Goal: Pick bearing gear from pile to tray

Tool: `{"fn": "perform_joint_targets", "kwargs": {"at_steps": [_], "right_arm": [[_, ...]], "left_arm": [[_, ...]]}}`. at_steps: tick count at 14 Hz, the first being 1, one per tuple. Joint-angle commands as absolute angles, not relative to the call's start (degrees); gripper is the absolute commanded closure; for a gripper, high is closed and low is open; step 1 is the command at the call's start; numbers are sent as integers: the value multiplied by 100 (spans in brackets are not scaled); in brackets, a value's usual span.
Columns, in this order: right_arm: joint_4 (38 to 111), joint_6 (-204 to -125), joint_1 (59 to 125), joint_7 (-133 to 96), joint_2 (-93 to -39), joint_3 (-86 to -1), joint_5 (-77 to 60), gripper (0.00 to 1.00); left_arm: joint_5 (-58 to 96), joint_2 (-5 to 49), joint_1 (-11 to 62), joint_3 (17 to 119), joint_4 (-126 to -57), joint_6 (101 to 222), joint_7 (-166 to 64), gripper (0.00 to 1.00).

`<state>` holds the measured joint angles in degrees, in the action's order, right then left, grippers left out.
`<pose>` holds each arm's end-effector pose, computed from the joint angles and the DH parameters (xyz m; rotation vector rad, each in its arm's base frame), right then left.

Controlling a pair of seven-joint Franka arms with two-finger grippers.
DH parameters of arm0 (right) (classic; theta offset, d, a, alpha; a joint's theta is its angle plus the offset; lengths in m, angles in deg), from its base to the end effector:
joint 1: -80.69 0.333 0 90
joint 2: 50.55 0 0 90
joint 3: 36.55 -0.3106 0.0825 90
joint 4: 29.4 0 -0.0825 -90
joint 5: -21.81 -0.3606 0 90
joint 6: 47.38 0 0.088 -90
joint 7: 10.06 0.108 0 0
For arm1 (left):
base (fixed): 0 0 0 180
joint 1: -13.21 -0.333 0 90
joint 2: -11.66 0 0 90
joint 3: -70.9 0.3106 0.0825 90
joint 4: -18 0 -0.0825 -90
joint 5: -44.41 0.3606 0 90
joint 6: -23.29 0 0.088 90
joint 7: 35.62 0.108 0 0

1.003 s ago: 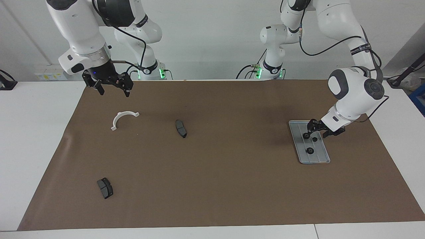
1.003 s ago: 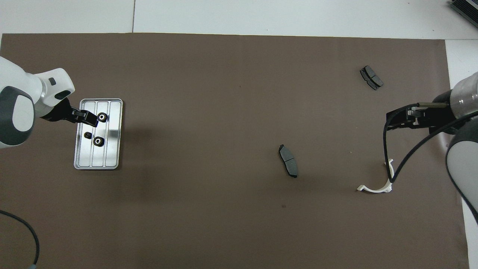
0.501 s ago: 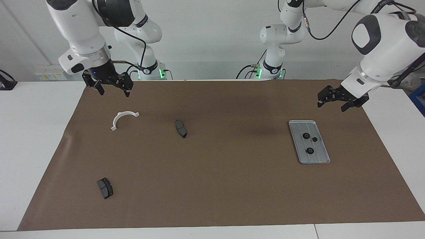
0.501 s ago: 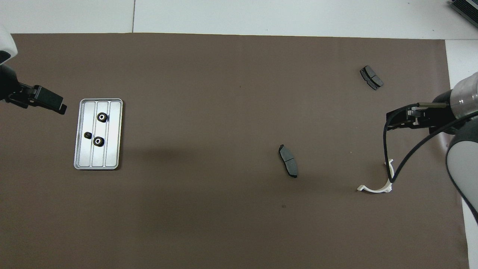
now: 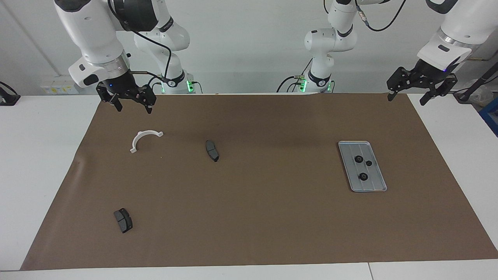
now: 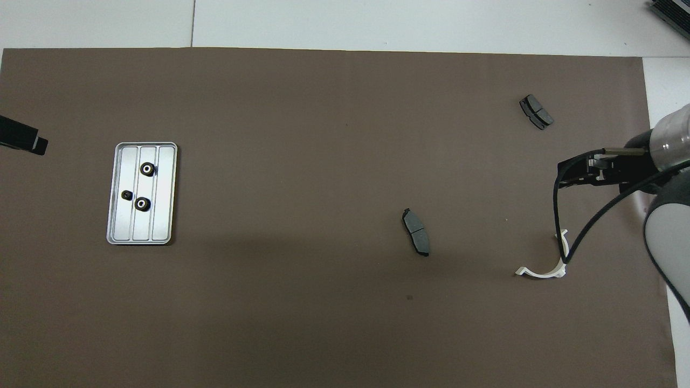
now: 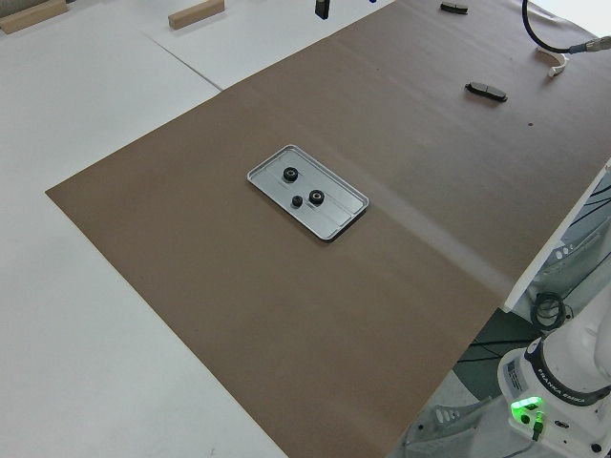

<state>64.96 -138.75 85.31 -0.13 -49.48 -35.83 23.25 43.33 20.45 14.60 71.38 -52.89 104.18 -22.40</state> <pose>0.5247 0.0330 0.5959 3.1083 -0.1621 -0.0471 0.5591 -0.0116 0.6670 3.1021 -0.3896 0.0357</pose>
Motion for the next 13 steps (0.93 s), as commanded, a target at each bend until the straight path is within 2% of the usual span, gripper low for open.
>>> {"fn": "perform_joint_targets", "kwargs": {"at_steps": [1,3,7,13], "right_arm": [[6605,-13985,8421,-136,-4835,-3620,2242,0],[6579,-13976,8438,-84,-4853,-3620,2321,0],[6579,-13993,8482,268,-4844,-3629,2330,0],[6658,-14134,8500,207,-4818,-3629,2339,0]], "left_arm": [[4459,1519,1576,7160,-6363,11108,-2349,0],[4433,1465,1550,7169,-6453,11144,-2358,0],[4432,1009,1576,7160,-7443,11775,-2884,0],[4432,973,1576,7160,-7490,11698,-3323,0]]}}
